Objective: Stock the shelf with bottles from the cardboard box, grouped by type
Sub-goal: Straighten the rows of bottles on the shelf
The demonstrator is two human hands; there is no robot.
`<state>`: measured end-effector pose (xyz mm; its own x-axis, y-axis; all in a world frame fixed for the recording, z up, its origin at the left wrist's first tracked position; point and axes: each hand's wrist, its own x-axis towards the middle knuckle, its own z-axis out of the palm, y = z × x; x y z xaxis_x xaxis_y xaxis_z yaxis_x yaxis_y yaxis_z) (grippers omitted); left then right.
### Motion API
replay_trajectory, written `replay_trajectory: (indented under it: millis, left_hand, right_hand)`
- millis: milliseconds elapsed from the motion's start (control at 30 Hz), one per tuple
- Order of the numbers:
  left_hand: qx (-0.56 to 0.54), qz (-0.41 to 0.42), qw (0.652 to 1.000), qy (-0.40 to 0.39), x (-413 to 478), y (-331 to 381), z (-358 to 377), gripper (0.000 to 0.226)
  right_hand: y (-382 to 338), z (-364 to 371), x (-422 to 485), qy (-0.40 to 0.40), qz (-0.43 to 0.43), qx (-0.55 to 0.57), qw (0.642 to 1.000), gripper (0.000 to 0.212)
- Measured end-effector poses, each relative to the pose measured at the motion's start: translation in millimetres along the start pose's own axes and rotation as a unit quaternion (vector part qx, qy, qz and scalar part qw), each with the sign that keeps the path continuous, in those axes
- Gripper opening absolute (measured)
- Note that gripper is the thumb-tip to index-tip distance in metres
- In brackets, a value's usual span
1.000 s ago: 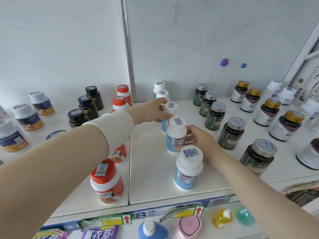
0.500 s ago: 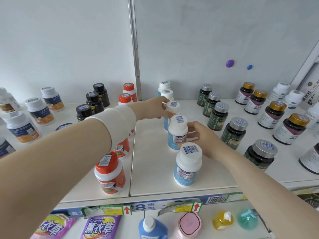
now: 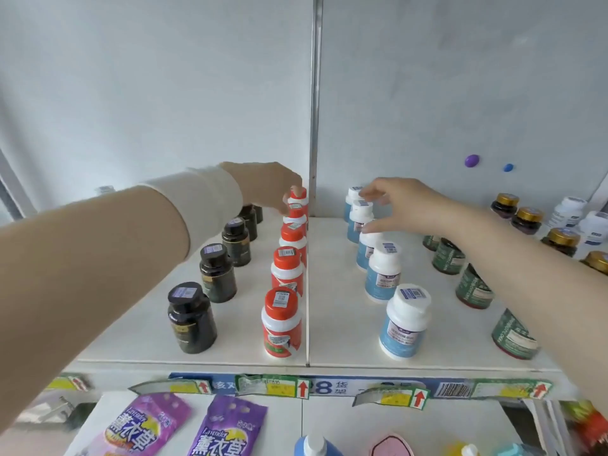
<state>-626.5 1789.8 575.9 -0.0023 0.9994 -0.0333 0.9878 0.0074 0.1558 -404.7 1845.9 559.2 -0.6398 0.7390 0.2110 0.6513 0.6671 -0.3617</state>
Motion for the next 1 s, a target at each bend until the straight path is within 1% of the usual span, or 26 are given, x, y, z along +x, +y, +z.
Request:
replay_trajectory:
  millis: [100, 233, 333, 400, 500, 767, 900, 1000]
  left_hand:
    - [0.016, 0.025, 0.999, -0.014, -2.4, -23.0, 2.0, 0.045]
    - [-0.002, 0.071, 0.997, -0.015, 2.6, -45.3, 17.5, 0.048]
    - [-0.051, 0.070, 0.996, -0.012, 12.6, -53.2, 34.3, 0.055]
    - [-0.098, 0.070, 0.993, -0.018, 17.7, -55.0, 43.9, 0.057]
    - [-0.154, 0.077, 0.985, -0.029, 25.2, -58.0, 55.5, 0.057]
    - [-0.173, 0.079, 0.980, -0.053, 45.9, -52.6, 75.2, 0.057]
    - [-0.179, 0.072, 0.980, -0.058, 51.2, -54.5, 77.7, 0.054]
    - [-0.172, 0.070, 0.981, -0.056, 51.7, -57.9, 77.6, 0.052]
  right_hand:
    - [-29.0, 20.1, 7.6, -0.039, -0.009, -0.032, 0.999, 0.064]
    - [-50.5, 53.8, 9.2, -0.053, 0.022, 0.044, 0.997, 0.060]
    - [-54.5, 79.6, 5.1, -0.043, 0.053, 0.126, 0.990, 0.049]
    - [-52.3, 95.5, 1.5, -0.034, 0.077, 0.180, 0.980, 0.049]
    - [-49.3, 114.8, -2.9, -0.032, 0.087, 0.214, 0.973, 0.048]
    - [-44.3, 138.1, -2.3, -0.029, 0.111, 0.281, 0.953, 0.054]
    - [-41.6, 143.1, -0.8, -0.028, 0.110, 0.292, 0.950, 0.048]
    - [-39.4, 144.2, 0.3, -0.024, 0.104, 0.302, 0.947, 0.047]
